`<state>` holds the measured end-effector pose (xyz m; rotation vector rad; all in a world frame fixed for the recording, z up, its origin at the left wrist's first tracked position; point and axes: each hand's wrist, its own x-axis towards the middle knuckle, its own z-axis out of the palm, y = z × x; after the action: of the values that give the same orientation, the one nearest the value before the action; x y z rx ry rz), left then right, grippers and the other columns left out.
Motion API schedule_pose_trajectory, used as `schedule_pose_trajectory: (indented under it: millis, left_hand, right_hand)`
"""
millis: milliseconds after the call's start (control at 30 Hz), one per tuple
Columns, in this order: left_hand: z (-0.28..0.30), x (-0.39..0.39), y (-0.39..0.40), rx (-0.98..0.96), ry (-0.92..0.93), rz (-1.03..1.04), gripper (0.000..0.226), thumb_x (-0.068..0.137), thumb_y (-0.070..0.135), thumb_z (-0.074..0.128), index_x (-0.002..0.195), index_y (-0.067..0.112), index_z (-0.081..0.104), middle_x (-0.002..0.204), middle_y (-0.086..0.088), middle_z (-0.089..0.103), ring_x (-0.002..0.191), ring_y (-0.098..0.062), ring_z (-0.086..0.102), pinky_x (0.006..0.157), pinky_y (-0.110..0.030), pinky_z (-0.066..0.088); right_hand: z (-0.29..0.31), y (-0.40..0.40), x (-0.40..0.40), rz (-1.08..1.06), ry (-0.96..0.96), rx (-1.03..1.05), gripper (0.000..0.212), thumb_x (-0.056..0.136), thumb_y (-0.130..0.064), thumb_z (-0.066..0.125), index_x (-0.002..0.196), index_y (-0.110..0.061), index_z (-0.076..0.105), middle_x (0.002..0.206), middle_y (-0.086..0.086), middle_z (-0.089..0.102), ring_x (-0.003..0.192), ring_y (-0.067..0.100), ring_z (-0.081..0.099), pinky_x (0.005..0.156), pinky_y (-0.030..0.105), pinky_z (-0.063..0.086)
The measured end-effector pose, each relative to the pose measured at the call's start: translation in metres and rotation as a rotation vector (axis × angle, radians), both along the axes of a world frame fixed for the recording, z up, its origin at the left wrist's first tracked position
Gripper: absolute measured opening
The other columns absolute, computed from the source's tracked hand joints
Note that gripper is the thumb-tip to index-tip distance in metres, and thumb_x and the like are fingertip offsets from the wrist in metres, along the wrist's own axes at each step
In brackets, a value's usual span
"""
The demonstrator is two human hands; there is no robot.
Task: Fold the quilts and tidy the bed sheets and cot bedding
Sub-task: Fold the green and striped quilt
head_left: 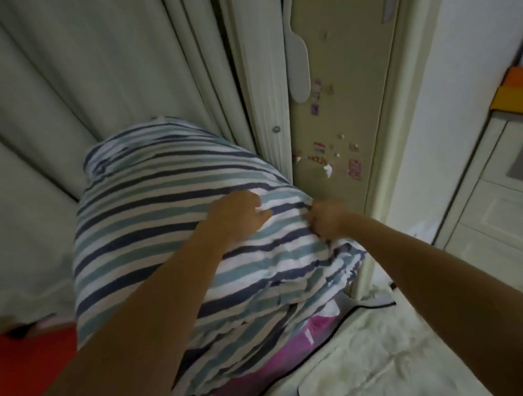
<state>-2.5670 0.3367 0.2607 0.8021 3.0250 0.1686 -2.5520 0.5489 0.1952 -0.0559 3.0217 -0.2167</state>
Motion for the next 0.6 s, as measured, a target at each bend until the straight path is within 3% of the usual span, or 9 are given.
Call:
schedule_pose_trajectory:
  millis: [67, 133, 267, 400, 467, 533, 600]
  left_hand:
    - [0.022, -0.032, -0.017, 0.044, 0.162, 0.053, 0.043, 0.098, 0.044, 0.041, 0.124, 0.014, 0.058, 0.128, -0.006, 0.057, 0.115, -0.025, 0.052, 0.095, -0.036, 0.041]
    - [0.037, -0.07, -0.033, 0.052, 0.189, 0.143, 0.044, 0.099, 0.041, 0.039, 0.131, 0.013, 0.052, 0.135, -0.008, 0.051, 0.122, -0.027, 0.048, 0.1, -0.038, 0.038]
    - [0.05, -0.136, -0.056, -0.022, 0.246, 0.26, 0.045, 0.1, 0.039, 0.035, 0.134, 0.012, 0.05, 0.139, -0.01, 0.048, 0.127, -0.028, 0.044, 0.108, -0.041, 0.035]
    - [0.062, -0.21, -0.087, -0.059, 0.266, 0.359, 0.053, 0.101, 0.041, 0.033, 0.147, 0.015, 0.034, 0.155, -0.011, 0.027, 0.143, -0.031, 0.022, 0.117, -0.048, 0.016]
    - [0.066, -0.24, -0.1, -0.012, 0.278, 0.421, 0.058, 0.1, 0.044, 0.033, 0.15, 0.013, 0.027, 0.157, -0.013, 0.022, 0.144, -0.032, 0.017, 0.118, -0.049, 0.012]
    - [0.069, -0.268, -0.112, 0.015, 0.261, 0.465, 0.06, 0.1, 0.045, 0.034, 0.15, 0.012, 0.025, 0.156, -0.014, 0.023, 0.144, -0.033, 0.018, 0.118, -0.048, 0.013]
    - [0.07, -0.288, -0.116, 0.034, 0.231, 0.49, 0.06, 0.1, 0.044, 0.034, 0.149, 0.011, 0.025, 0.155, -0.016, 0.026, 0.142, -0.034, 0.021, 0.117, -0.049, 0.014]
  right_hand:
    - [0.029, -0.011, -0.037, -0.039, 0.144, -0.156, 0.022, 0.089, -0.013, 0.05, 0.103, -0.007, 0.067, 0.109, 0.013, 0.063, 0.102, 0.03, 0.06, 0.085, 0.032, 0.046]
    - [0.056, -0.029, -0.073, -0.029, 0.246, -0.235, 0.027, 0.087, -0.004, 0.048, 0.105, -0.008, 0.067, 0.112, 0.013, 0.062, 0.102, 0.029, 0.059, 0.083, 0.029, 0.042]
    - [0.078, -0.058, -0.139, 0.041, 0.25, -0.248, 0.031, 0.09, -0.007, 0.049, 0.118, -0.01, 0.062, 0.123, 0.013, 0.06, 0.111, 0.03, 0.056, 0.092, 0.031, 0.045]
    - [0.098, -0.088, -0.218, 0.081, 0.243, -0.279, 0.033, 0.09, -0.003, 0.047, 0.12, -0.01, 0.057, 0.117, 0.013, 0.061, 0.106, 0.03, 0.057, 0.084, 0.03, 0.045]
    - [0.105, -0.1, -0.248, 0.104, 0.238, -0.288, 0.03, 0.089, -0.011, 0.053, 0.119, -0.012, 0.055, 0.114, 0.012, 0.06, 0.099, 0.026, 0.057, 0.078, 0.027, 0.04]
    - [0.109, -0.115, -0.279, 0.132, 0.246, -0.277, 0.039, 0.089, -0.018, 0.06, 0.127, -0.014, 0.05, 0.12, 0.01, 0.057, 0.1, 0.024, 0.055, 0.082, 0.029, 0.042]
    - [0.111, -0.127, -0.304, 0.161, 0.264, -0.235, 0.048, 0.092, -0.016, 0.059, 0.137, -0.017, 0.044, 0.132, 0.011, 0.052, 0.113, 0.027, 0.054, 0.094, 0.033, 0.043]
